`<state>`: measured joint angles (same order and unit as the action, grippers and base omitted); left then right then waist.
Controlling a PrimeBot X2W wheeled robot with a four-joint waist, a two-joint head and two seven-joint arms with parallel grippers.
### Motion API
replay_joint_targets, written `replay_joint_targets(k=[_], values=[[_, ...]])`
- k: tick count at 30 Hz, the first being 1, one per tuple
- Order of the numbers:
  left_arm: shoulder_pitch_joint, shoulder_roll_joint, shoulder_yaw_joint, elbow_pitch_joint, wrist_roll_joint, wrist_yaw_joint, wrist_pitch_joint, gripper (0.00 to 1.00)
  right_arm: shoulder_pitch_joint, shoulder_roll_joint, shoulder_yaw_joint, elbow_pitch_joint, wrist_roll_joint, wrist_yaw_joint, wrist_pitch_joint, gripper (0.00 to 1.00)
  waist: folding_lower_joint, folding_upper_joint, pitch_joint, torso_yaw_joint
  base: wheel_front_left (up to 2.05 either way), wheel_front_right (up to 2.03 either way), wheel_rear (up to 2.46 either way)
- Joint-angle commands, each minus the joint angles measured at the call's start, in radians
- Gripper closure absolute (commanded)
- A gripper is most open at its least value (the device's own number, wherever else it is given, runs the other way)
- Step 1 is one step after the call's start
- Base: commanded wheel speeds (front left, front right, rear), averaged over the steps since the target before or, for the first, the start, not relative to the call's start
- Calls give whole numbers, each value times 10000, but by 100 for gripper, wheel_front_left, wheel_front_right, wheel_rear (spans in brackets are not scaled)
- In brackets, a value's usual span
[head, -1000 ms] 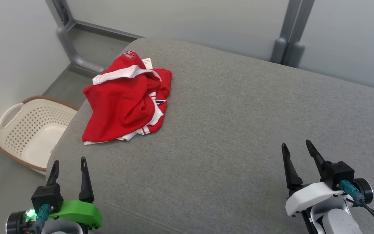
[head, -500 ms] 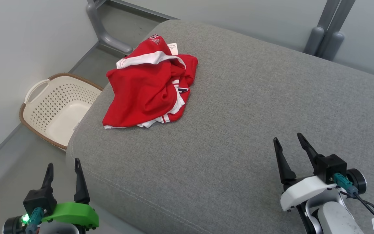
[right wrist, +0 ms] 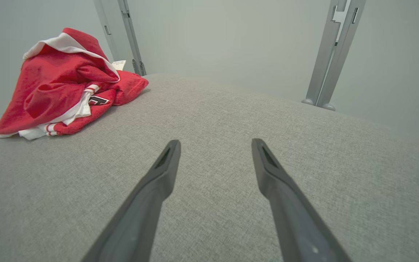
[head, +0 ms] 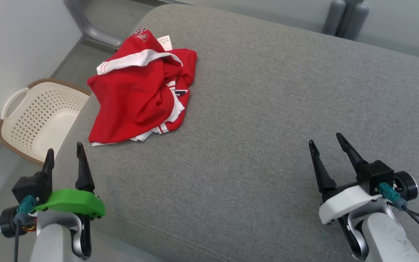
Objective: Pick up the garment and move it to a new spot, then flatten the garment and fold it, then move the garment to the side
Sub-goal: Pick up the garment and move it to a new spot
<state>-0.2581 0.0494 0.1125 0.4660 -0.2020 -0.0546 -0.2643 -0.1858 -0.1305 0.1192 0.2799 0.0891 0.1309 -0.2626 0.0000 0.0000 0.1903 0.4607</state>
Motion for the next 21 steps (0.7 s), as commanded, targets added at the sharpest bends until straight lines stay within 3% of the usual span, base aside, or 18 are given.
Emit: replay_joint_targets(k=[1, 9, 21], values=[[-455, 21, 90, 160, 105, -128, -3, 0, -190, -134, 42, -99, 63, -3, -34, 0, 0, 0, 594, -586, 0, 0, 0], [-2374, 578, 298, 1401, 410, -607, -3, 0, -612, -473, 239, -498, 168, -3, -34, 0, 0, 0, 1380, -1392, 0, 0, 0], [-4943, 1377, -298, 3324, 556, -754, 0, 0, -1078, -844, 439, -593, 326, -3, -32, 0, 0, 0, 2381, -2167, 0, 0, 0]])
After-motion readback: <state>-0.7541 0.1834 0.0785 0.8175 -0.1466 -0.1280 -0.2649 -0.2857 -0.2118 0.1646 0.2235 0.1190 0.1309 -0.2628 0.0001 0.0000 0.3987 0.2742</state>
